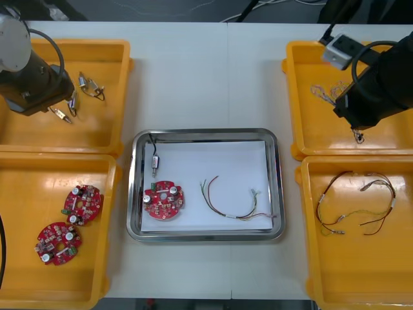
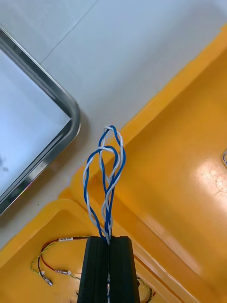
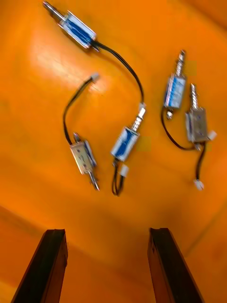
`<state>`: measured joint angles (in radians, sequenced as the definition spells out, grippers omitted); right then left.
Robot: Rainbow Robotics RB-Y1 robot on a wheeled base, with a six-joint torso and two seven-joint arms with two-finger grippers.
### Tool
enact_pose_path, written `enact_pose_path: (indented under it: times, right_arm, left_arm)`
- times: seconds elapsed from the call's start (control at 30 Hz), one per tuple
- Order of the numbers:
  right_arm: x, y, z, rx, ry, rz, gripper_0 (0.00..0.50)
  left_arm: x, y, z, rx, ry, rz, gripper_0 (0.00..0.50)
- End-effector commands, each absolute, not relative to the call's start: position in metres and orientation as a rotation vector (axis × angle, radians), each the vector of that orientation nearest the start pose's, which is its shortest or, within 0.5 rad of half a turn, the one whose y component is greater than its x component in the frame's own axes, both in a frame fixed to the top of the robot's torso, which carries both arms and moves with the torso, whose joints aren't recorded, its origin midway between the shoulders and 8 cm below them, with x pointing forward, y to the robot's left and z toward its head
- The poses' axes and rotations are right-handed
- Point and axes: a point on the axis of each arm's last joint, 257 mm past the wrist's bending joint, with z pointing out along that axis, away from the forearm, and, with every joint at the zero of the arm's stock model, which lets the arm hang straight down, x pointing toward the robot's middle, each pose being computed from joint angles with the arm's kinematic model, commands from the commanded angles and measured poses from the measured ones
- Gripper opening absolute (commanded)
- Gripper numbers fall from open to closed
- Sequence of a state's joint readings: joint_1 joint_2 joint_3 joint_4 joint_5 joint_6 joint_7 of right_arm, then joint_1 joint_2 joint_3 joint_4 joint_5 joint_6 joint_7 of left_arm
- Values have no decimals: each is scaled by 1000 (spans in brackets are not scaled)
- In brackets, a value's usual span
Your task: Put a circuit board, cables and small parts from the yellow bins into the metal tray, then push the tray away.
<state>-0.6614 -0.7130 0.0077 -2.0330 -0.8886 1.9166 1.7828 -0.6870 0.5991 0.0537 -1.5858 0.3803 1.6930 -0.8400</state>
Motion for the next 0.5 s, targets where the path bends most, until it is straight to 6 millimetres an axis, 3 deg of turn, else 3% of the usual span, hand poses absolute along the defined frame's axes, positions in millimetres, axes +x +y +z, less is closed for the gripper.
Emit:
enact_pose_path:
  times: [0.03,0.3,0.5]
  right_arm:
    - [439,-219,-101,-1185,2337,-187,0]
    - [422,-172,-130,-1316,2275,-202,0]
    - [421,-145,-145,-1432,2207,-240,0]
  left_arm:
    - [573,401,-99,-796,2269,-5,500]
    - [587,435,-105,-852,2194,36,500]
    - [598,440,-117,-861,2179,14,500]
